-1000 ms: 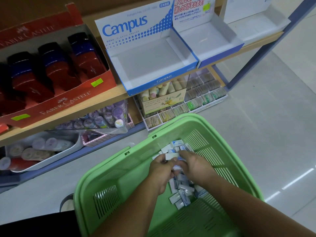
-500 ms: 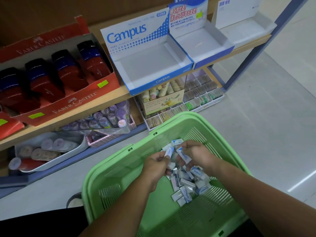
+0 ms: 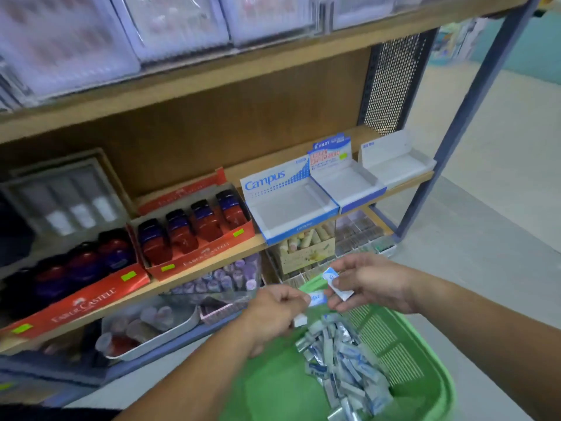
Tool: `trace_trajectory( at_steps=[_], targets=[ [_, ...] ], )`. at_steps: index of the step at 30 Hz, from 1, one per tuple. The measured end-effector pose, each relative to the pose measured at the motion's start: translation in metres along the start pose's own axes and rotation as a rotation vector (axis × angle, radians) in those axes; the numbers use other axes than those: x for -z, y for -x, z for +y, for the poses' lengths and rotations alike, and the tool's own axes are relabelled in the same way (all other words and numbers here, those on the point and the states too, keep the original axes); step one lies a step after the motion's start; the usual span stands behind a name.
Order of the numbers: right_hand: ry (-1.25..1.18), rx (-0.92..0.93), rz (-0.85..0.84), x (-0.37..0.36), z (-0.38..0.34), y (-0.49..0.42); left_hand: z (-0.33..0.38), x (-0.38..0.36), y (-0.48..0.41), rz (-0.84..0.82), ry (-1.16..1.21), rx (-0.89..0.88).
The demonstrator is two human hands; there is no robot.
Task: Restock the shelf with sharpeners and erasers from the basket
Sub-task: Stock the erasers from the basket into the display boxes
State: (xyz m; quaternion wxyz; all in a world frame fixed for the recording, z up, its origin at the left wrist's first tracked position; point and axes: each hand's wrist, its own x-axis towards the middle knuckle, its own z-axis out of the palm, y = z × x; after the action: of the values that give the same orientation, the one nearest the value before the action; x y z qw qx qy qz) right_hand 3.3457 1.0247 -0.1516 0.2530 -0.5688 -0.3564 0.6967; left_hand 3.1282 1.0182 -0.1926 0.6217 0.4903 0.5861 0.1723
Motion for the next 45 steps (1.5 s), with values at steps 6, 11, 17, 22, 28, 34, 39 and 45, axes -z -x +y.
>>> trace_trajectory(
  at_steps=[6, 11, 17, 22, 28, 34, 39, 45],
  targets=[
    [0.001, 0.194, 0.121, -0.023, -0.071, 0.029, 0.081, 0.045, 0.026, 0.113, 0.001, -0.201],
    [0.07, 0.255, 0.177, -0.024, -0.106, 0.025, 0.122, 0.062, 0.028, 0.181, 0.015, -0.237],
    [-0.18, 0.278, 0.164, -0.002, -0.093, 0.009, 0.137, 0.055, 0.009, 0.145, -0.012, -0.203],
    [-0.285, 0.327, 0.132, 0.009, -0.098, 0.0, 0.148, 0.055, -0.007, 0.141, 0.012, -0.2],
    [-0.278, 0.305, 0.137, 0.016, -0.099, -0.016, 0.153, 0.055, -0.026, 0.13, -0.007, -0.221],
    [-0.17, 0.251, 0.359, 0.039, -0.089, -0.036, 0.155, 0.052, -0.06, 0.269, -0.103, -0.222],
    [-0.02, 0.23, 0.403, 0.056, -0.105, -0.053, 0.157, 0.042, -0.088, 0.292, -0.144, -0.219],
    [0.072, 0.303, 0.452, 0.072, -0.115, -0.073, 0.144, 0.035, -0.111, 0.31, -0.162, -0.21]
  ],
)
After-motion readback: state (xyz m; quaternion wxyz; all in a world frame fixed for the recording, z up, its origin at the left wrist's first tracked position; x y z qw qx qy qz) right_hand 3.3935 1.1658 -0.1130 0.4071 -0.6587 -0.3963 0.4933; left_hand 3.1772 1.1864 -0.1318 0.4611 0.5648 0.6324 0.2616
